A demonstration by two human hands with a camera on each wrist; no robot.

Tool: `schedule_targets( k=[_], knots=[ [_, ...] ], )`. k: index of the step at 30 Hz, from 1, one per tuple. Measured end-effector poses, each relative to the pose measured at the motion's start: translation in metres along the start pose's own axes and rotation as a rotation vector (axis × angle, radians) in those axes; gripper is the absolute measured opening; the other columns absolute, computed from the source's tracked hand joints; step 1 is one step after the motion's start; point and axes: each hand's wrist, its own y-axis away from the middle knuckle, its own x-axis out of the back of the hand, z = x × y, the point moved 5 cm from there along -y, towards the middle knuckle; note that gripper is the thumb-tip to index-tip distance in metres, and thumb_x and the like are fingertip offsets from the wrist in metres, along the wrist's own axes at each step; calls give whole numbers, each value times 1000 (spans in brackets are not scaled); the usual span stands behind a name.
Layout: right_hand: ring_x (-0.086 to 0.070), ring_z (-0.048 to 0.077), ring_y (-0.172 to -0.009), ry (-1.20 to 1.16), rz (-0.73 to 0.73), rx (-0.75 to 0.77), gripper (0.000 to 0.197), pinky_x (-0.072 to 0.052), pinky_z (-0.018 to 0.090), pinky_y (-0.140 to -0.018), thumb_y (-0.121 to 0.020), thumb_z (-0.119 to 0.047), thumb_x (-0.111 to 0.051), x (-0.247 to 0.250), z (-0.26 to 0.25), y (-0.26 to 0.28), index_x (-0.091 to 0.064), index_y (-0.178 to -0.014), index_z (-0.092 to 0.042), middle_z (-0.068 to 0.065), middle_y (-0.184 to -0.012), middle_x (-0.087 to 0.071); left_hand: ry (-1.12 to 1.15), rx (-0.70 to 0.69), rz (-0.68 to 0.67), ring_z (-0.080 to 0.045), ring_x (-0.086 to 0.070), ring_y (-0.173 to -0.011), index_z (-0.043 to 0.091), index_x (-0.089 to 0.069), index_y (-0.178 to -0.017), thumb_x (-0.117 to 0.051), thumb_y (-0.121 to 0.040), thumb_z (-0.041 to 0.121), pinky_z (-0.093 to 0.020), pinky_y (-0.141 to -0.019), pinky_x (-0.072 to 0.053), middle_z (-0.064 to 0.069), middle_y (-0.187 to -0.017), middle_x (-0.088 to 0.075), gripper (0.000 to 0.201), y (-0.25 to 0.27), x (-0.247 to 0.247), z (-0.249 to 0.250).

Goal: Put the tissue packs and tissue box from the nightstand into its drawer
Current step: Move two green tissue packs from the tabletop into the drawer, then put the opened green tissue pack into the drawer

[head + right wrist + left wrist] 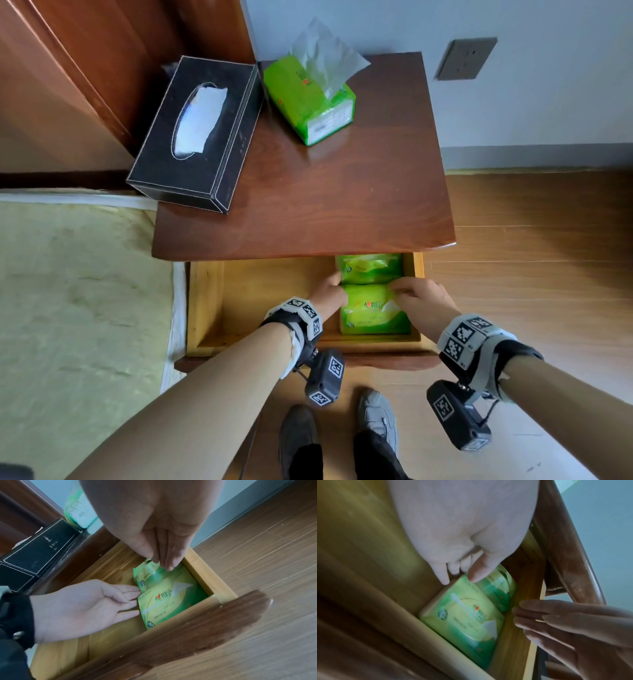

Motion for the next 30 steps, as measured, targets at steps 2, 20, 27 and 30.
schedule_targets(
  k=[2, 20, 27, 30],
  knots=[
    [-59, 27, -107, -8, 11, 4, 40, -48, 33, -90, -93, -17, -44, 2, 4, -3, -64, -126, -24, 8, -127, -64, 3, 20, 12, -24, -20, -151, 9, -20, -157, -46, -83, -14, -36, -120, -24, -8, -163, -20, 81, -3, -4, 2],
    [-65, 19, -103, -150, 114, 88, 33, -52, 36, -95, -89, -14, -49, 125, -86, 29, -68, -113, -26, -5, -109, -72, -68, -232, 385, -16, -68, -97, 14, -72, -108, -52, -87, 12, -32, -83, -54, -1, -105, -74, 28, 127, 86, 123],
    [-62, 18, -105, -170, 195, 151, 37, -48, 30, -93, -89, -12, -49, 191, -165, -20, -63, -122, -21, -3, -114, -70, 42, -223, 453, -25, -63, -110, 12, -60, -127, -53, -86, 20, -47, -99, -49, -10, -118, -67, 43, 121, 159, 207],
    [-60, 17, -107, -193, 226, 179, 40, -45, 29, -93, -90, -12, -49, 206, -195, -50, -59, -128, -19, -2, -118, -67, 66, -173, 489, -28, -57, -121, 12, -52, -136, -52, -70, 34, -49, -103, -47, -10, -129, -61, 69, 93, 184, 223]
  ],
)
